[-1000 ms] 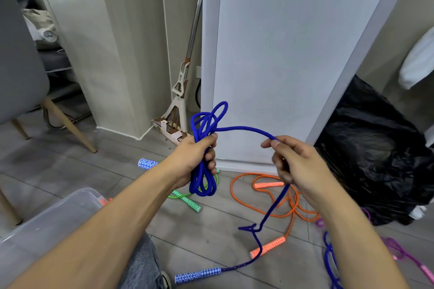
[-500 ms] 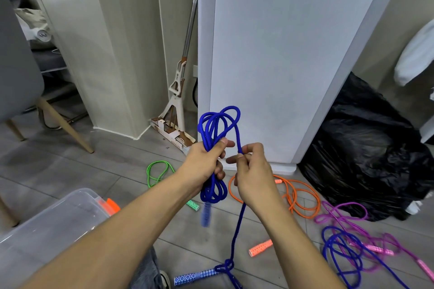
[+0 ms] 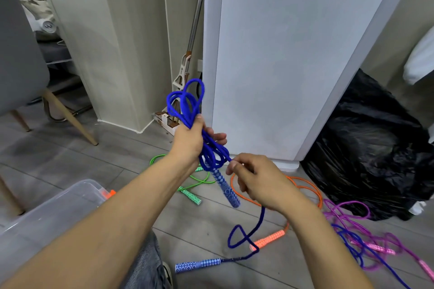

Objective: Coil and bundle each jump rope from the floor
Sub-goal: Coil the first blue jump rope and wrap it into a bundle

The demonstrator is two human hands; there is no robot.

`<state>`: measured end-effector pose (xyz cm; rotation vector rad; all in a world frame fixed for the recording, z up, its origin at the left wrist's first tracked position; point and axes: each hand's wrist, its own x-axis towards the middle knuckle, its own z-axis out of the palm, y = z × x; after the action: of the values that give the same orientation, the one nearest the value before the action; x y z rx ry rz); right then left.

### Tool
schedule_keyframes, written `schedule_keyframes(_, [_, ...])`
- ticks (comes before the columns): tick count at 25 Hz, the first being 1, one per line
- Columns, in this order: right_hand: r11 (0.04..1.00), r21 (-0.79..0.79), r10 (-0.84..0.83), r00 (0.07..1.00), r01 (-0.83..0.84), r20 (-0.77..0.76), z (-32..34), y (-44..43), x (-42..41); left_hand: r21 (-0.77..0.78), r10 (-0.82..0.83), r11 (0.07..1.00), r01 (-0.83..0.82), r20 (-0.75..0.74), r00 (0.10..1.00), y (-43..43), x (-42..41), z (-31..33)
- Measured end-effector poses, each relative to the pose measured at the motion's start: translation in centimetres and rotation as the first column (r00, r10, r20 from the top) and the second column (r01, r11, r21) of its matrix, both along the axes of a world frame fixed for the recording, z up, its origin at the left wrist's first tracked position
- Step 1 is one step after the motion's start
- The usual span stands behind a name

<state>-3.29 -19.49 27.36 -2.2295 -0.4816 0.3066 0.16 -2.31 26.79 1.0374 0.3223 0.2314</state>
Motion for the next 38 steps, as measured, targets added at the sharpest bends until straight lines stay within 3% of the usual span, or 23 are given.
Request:
schedule_keyframes(3, [0.991,0.022,0.136,0.968,-0.134,-0.209,0.4,-1.5,0.3,-0.223,0.018,0.974,-0.025,-0.034,0.999,1.2,0.6,0.2])
schedule_keyframes(6, [0.989,-0.053,0.111,0.929,-0.139,-0.353,0.3,-3.8,0.8,-0.203,0.036,0.978,-0.054,-0.090,0.995,2.7,0.7,0.5])
schedule_keyframes(8, [0.989,-0.142,-0.014,0.954,-0.030,-0.299,0.2,-5.4,1.5,-0.071,0.048,0.996,-0.055,-0.094,0.994,3.3,0.3,0.9])
schedule_keyframes(10, [0.974,-0.186,-0.152,0.984,0.132,-0.095,0.4,-6.1,2.2,0.051,0.026,0.998,-0.021,-0.090,0.996,3.3,0.0,1.1])
schedule_keyframes(12, [0.966,-0.096,-0.228,0.966,0.240,0.125,0.7,-5.4,2.2,0.155,-0.028,0.987,0.044,-0.104,0.994,2.7,-0.2,1.0])
schedule_keyframes(14, [0.967,0.028,-0.251,0.940,0.252,0.233,1.1,-4.0,1.7,0.218,-0.100,0.968,0.125,-0.126,0.987,1.8,-0.5,1.0])
schedule_keyframes(21, [0.958,0.185,-0.255,0.945,0.219,0.204,0.6,-0.9,0.6,0.378,-0.296,0.865,0.331,-0.149,0.944,-1.0,-2.4,0.8])
schedule_keyframes(27, [0.937,0.166,-0.342,0.907,0.308,0.246,0.2,-0.6,0.6,0.457,-0.449,0.748,0.482,-0.187,0.874,-1.9,-3.6,1.1])
schedule_keyframes(33, [0.935,0.154,-0.347,0.912,0.319,0.219,0.1,-1.0,0.8,0.323,-0.646,0.633,0.704,-0.281,0.710,-0.2,-3.4,0.9])
schedule_keyframes(35, [0.941,0.160,-0.329,0.919,0.300,0.215,0.3,-1.1,0.8,0.258,-0.678,0.647,0.717,-0.235,0.696,-0.2,-3.6,1.1])
schedule_keyframes(38, [0.958,0.160,-0.265,0.949,0.238,0.172,0.3,-1.3,1.0,0.197,-0.637,0.719,0.666,-0.195,0.746,-0.6,-3.5,1.2])
